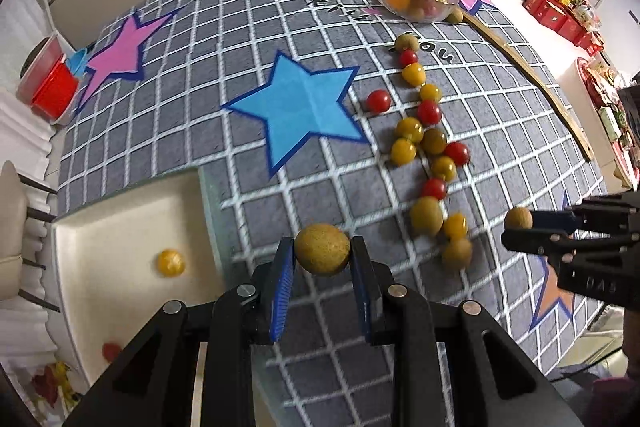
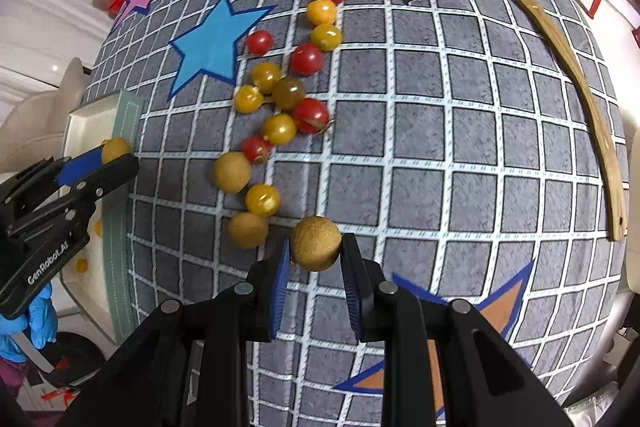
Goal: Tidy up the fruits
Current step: 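Carry both yellow-green tomatoes over the white tray and open both grippers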
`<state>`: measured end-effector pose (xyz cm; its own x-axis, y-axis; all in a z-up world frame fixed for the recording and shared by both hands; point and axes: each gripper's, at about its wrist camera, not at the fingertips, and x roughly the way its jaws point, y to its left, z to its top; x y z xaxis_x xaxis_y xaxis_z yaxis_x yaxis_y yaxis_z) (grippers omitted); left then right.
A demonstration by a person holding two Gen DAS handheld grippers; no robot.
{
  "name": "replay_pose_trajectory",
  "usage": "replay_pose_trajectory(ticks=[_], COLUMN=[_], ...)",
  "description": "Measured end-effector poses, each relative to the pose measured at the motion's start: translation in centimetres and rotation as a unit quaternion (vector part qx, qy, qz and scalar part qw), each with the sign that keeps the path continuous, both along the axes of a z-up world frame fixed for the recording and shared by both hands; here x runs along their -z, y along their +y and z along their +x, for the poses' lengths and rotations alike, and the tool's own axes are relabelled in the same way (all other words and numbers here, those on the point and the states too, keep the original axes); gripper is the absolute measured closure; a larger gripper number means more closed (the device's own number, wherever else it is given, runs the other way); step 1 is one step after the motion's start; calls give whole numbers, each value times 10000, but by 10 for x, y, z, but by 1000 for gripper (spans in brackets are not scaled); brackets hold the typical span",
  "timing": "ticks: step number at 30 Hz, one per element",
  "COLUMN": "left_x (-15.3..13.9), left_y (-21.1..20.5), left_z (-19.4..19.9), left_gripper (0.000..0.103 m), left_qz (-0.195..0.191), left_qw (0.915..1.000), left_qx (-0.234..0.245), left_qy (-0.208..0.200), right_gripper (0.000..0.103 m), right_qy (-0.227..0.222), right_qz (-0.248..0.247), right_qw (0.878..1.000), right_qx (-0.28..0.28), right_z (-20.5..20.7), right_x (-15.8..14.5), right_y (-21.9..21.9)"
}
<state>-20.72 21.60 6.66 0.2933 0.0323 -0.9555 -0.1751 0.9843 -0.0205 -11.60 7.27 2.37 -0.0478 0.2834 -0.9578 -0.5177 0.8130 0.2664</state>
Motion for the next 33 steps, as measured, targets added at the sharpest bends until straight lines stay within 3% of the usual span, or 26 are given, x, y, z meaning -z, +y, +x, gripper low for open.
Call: replay_pose_trajectory(ticks=[8, 21, 33], left_x=[-11, -3, 32], left_y=[28, 102, 135], left_z=[-48, -128, -140], left_gripper=[74, 74, 74], left_qz=[17, 148, 115], left_qw=[9982, 9826, 9719], left_qx=[-591, -1853, -2341], left_qy=[-97, 2, 197], right_gripper=[75, 75, 75], right_qy=[-73, -139, -2], right_qz=[58, 328, 376], right_qw=[9993, 9891, 9765], right_qx=[-359, -1427, -2120], right_z=[-22, -63, -89], right_x=[-19, -43, -30], right_y=[16, 124, 220])
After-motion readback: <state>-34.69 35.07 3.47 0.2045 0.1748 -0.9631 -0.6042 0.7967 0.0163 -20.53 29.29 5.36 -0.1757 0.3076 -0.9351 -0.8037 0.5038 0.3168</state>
